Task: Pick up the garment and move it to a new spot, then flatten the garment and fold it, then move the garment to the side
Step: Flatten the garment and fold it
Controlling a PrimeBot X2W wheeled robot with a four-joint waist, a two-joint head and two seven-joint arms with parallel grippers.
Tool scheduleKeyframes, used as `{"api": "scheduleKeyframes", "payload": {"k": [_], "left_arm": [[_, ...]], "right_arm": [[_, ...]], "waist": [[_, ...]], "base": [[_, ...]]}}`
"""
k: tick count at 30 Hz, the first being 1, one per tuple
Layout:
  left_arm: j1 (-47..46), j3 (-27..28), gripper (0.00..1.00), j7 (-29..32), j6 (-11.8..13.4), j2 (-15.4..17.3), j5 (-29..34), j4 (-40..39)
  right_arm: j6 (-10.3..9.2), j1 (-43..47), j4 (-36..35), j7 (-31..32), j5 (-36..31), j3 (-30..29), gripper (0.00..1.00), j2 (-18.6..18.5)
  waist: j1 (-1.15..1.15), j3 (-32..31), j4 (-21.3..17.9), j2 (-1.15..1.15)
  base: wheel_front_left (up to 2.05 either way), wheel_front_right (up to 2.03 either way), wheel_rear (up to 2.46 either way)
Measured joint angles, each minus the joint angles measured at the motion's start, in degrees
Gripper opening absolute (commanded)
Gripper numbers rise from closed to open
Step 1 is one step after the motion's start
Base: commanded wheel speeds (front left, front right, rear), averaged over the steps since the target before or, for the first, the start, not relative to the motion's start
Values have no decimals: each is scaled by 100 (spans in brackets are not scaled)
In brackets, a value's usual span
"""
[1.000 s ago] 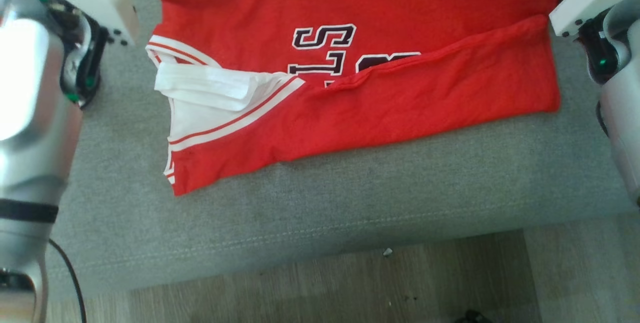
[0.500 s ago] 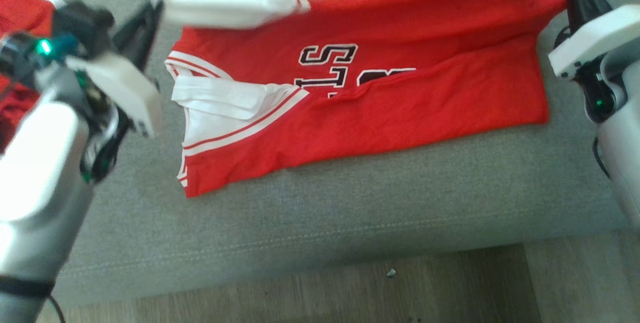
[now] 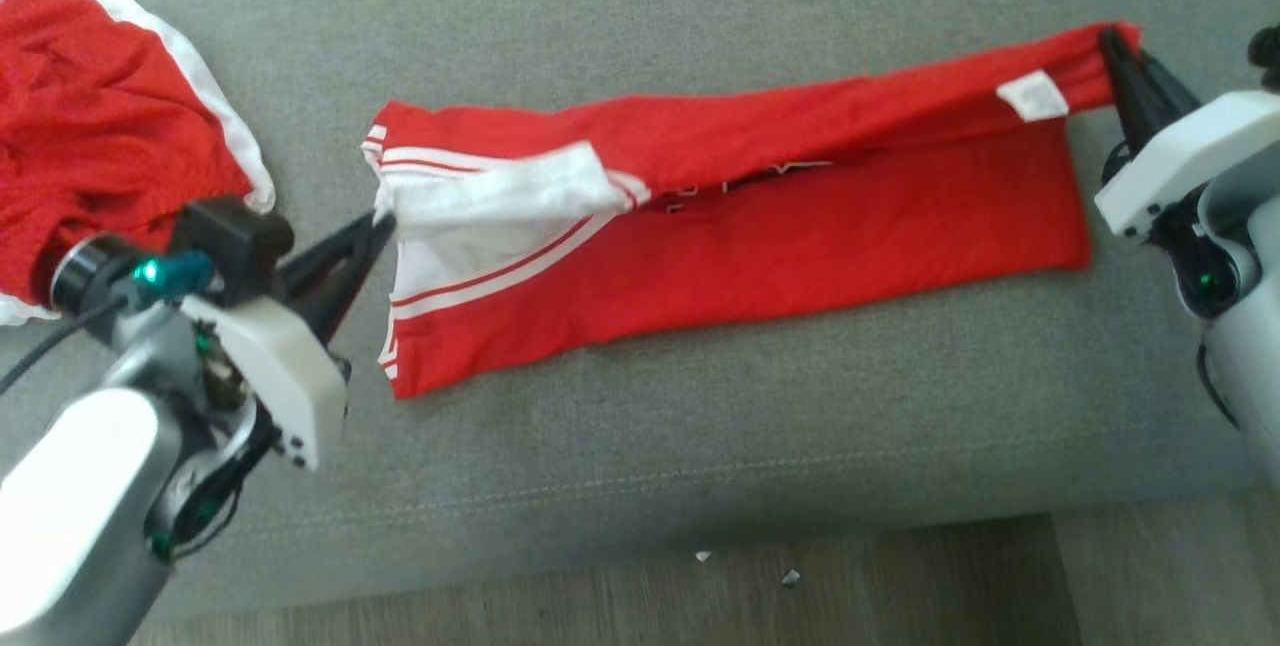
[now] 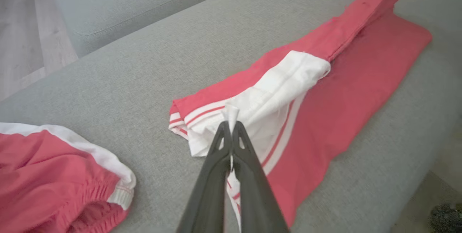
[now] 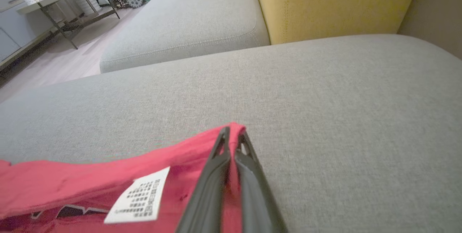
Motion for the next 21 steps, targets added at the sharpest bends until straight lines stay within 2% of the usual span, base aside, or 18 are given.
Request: {"api": "scheduleKeyframes", "payload": {"k": [11,13,21], "left_arm": [[454,73,0,421,89,355,-486,-533],[549,74,0,512,82,356,-678,-557],[739,-43,0,706,-63,428,-817,-556]], "right_arm": [[0,434,-568,829,215,349,0,-349],[0,520,-657,1013,252,391,0,-424],[0,716,-871,1570,315,464,0,-566]], "waist": [[0,-143,-7,0],[0,-166,-11,0],[0,-213,-47,0]], "base": [[0,0,0],[0,0,0],[0,0,0]]}}
